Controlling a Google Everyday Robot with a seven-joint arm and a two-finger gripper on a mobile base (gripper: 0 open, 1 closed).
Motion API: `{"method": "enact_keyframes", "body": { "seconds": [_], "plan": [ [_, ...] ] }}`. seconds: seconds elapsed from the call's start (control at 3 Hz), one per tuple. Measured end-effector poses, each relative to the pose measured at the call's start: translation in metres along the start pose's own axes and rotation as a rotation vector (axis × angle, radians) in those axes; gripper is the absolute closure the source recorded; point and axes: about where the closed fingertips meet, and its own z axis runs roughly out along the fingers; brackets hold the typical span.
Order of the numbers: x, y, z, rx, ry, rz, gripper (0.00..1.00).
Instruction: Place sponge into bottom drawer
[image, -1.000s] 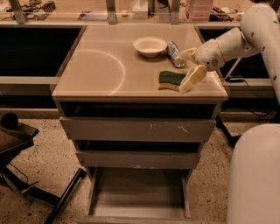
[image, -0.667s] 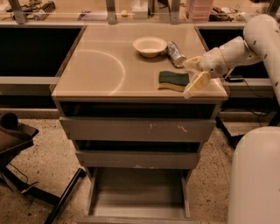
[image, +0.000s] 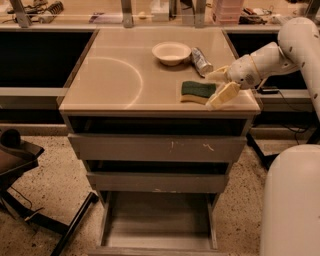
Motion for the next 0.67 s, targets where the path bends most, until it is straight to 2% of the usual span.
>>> {"method": "enact_keyframes", "body": {
  "seconds": [0.67],
  "plan": [
    [0.0,0.0,0.0,0.0,0.0,0.0,0.65]
  ]
}}
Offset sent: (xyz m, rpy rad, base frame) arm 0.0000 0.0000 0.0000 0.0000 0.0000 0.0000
